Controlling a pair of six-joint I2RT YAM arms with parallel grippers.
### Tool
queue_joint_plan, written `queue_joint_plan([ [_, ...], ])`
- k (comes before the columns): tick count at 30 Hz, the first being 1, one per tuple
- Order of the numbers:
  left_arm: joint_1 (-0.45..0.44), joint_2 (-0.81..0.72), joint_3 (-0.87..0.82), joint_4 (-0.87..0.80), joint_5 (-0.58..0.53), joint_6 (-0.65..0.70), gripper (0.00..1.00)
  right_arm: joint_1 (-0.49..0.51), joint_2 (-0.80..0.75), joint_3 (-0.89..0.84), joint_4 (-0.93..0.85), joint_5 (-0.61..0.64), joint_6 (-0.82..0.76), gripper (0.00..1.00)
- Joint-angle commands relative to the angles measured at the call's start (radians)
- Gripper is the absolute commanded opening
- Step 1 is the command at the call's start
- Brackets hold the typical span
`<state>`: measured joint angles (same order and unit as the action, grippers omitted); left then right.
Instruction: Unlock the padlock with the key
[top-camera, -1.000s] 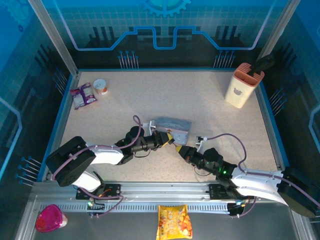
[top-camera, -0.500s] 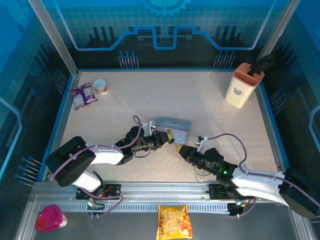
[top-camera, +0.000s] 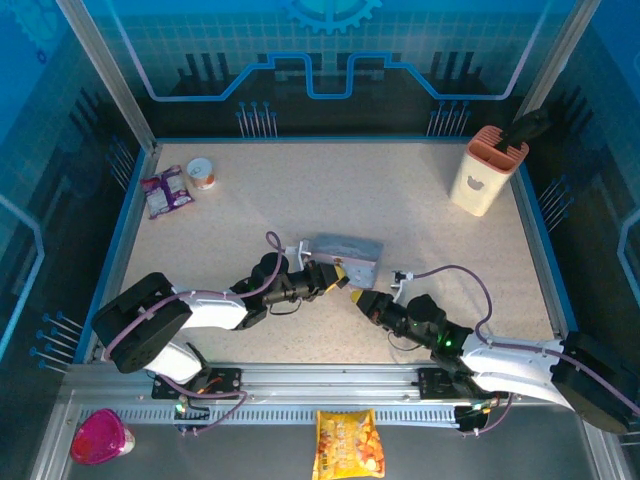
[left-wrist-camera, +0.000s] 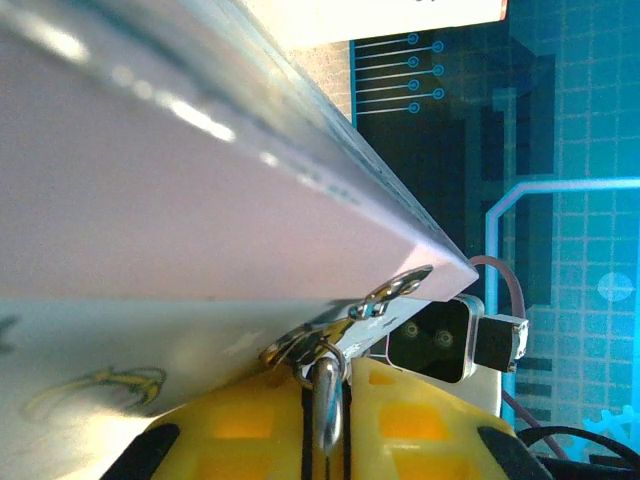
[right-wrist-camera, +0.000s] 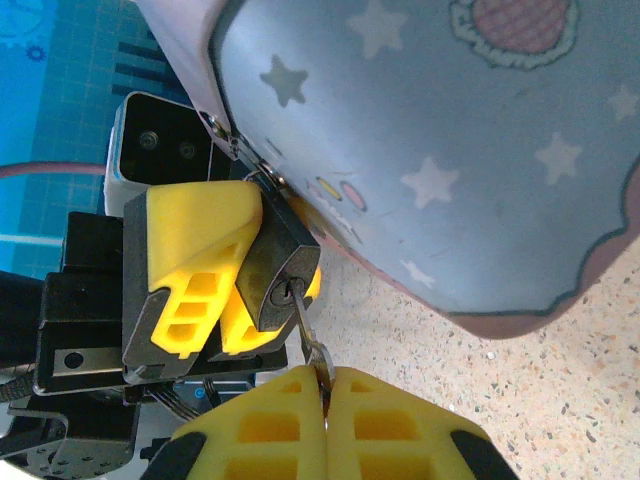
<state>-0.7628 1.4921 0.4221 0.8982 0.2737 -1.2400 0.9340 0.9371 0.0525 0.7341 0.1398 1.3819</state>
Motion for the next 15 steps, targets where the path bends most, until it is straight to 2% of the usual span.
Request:
queue_joint_plan([
  [1, -0.030, -0.007, 0.024, 0.126, 0.061, -0.026, 0.00, -0.044, 0.004, 0.021, 0.056, -0.027, -0.032, 0.00],
  [15, -0.046, -0.014, 0.028, 0.189, 0.100, -0.010, 0.00, -0.136, 0.058, 0.045, 0.124, -0.155, -0.046, 0.00],
])
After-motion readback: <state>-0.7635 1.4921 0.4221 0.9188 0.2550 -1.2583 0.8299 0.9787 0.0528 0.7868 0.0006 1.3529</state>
